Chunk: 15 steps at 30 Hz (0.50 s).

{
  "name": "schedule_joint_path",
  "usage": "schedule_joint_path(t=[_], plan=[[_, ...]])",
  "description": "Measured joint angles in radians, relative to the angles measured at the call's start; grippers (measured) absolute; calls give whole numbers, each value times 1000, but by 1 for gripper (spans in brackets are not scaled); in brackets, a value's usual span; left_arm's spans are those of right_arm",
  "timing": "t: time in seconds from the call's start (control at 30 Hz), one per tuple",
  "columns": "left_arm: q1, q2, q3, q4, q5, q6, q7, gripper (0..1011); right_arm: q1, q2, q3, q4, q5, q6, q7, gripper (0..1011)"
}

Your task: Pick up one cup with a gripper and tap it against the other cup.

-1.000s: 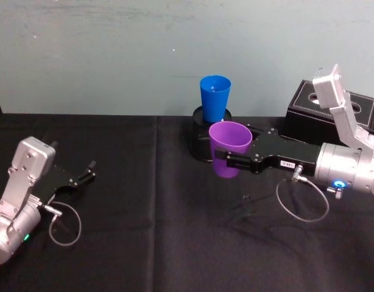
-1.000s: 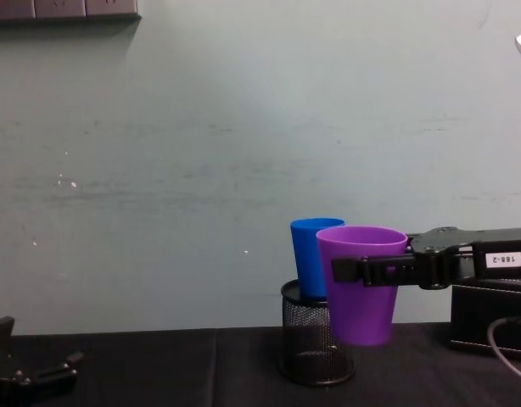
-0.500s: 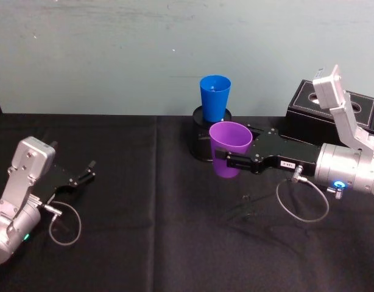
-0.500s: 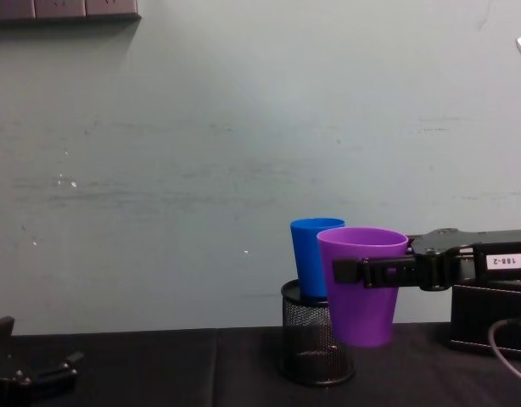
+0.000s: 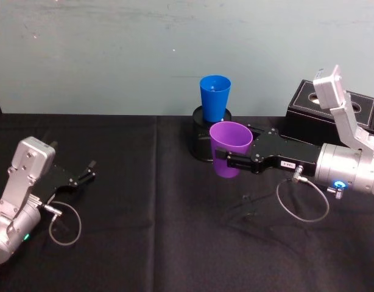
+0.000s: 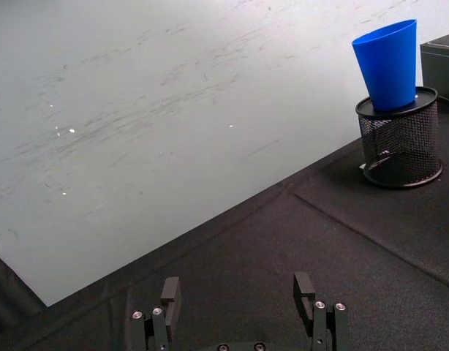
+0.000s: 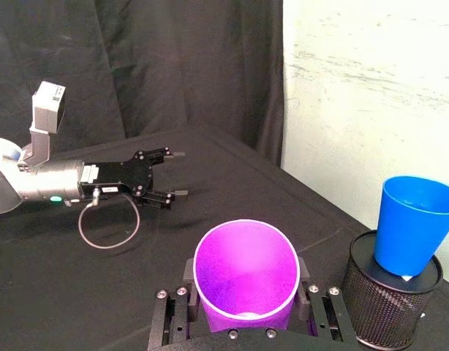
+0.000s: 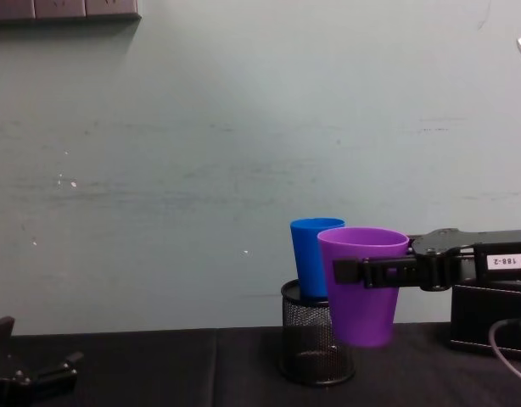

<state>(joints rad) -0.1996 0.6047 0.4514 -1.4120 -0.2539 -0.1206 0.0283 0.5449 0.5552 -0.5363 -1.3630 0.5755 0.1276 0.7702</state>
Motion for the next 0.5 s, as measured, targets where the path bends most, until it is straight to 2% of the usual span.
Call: schedule_joint_path(t=[0.5], plan=[[0, 0, 0, 0, 0, 0, 0, 1011, 0, 0, 0, 0, 0, 0, 0, 732]])
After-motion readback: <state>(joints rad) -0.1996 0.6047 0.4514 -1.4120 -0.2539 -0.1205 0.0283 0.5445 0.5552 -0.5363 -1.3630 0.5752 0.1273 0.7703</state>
